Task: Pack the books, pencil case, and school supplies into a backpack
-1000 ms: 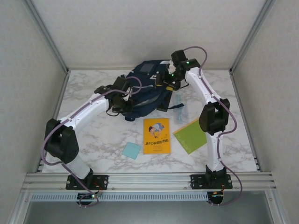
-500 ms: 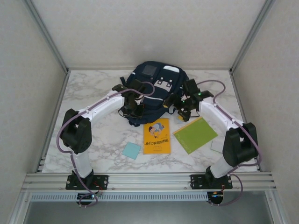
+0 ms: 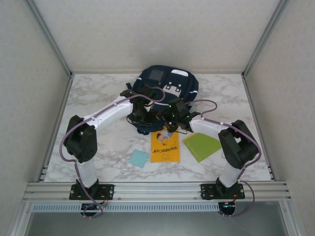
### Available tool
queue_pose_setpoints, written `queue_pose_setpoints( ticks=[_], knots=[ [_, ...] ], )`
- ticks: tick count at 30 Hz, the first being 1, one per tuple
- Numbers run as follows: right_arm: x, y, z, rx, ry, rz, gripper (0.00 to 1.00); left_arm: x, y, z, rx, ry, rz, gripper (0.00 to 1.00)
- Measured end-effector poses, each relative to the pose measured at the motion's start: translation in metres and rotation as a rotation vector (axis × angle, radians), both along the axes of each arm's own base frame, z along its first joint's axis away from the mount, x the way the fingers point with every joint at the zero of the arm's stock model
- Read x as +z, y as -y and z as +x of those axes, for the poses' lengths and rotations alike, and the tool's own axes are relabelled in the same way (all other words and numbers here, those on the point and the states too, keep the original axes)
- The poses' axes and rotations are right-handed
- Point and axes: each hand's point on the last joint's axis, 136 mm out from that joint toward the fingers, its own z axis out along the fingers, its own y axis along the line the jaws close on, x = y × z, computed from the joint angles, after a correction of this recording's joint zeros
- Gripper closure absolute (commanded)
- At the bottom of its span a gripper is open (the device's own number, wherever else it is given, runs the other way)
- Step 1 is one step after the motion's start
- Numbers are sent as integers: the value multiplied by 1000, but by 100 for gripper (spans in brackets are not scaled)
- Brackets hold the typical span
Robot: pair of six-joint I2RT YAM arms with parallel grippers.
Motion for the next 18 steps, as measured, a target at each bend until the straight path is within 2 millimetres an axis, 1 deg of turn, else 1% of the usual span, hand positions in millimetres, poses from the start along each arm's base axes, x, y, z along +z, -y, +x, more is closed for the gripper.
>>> queue_pose_setpoints(
  ticks=[1,5,8,11,14,16,18],
  knots=[
    [-2,0,1,-2,4,-5,100,-1,0,0,3,-1,-1,100],
    [0,0,2,28,32,-32,100,-4,-1,1,7,-1,-5,100],
    [8,1,3,124,77,-105,100,-8,-7,1,-2,1,14,100],
    [27,1,5,269,144,-191,100,-12,-17,0,-23,10,40,100],
    [49,1,6,451,207,-247,100,-15,-24,0,-45,23,55,100],
    [55,4,5,558,229,-265,100,-17,-29,1,-56,38,69,100],
    [56,11,4,644,232,-265,100,-21,-34,0,-61,41,84,100]
  ],
)
